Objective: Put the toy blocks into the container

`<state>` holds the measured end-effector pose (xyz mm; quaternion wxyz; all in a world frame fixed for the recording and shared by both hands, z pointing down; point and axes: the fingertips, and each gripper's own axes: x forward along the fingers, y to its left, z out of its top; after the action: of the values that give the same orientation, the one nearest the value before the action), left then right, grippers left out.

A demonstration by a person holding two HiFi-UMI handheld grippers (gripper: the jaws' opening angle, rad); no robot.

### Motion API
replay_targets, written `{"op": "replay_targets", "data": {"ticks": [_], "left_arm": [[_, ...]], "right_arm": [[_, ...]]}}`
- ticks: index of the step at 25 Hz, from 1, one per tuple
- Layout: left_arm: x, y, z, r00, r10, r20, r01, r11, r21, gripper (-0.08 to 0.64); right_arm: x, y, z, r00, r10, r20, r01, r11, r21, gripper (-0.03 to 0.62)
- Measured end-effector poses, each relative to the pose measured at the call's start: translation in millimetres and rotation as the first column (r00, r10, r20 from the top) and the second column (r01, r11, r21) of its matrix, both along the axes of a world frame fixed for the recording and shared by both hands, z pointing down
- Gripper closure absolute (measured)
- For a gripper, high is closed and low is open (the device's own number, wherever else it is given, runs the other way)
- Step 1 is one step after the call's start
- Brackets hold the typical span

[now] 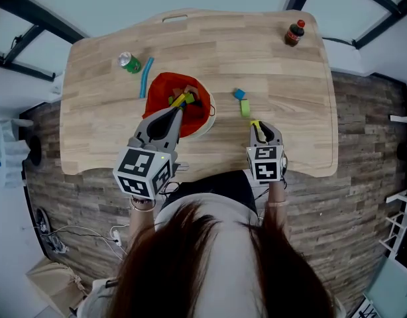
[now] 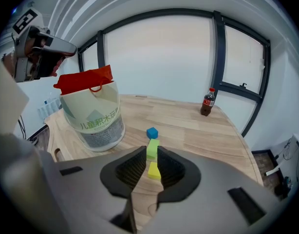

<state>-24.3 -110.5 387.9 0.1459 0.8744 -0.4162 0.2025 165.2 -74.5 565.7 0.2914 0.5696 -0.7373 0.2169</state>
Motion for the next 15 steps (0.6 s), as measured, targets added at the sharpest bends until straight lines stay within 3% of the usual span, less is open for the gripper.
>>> {"op": "replay_targets", "data": {"ticks": [3,15], "left_arm": [[3.8,-0.8,0.3,1.0,0.006,0.008,-0.006,1.0,-0.001,0.551],[9.9,-1.6,4.5,0.999,0.019,0.047,-0.018,1.0,-0.011,0.551]], "right_arm": [[-0.1,-0.7,3.7,1.0,0.0,0.024,0.0,1.0,-0.01,0.491],[5.4,-0.8,27.9,0.999,0.017,0.037,-0.015,0.998,-0.057,0.462]]}}
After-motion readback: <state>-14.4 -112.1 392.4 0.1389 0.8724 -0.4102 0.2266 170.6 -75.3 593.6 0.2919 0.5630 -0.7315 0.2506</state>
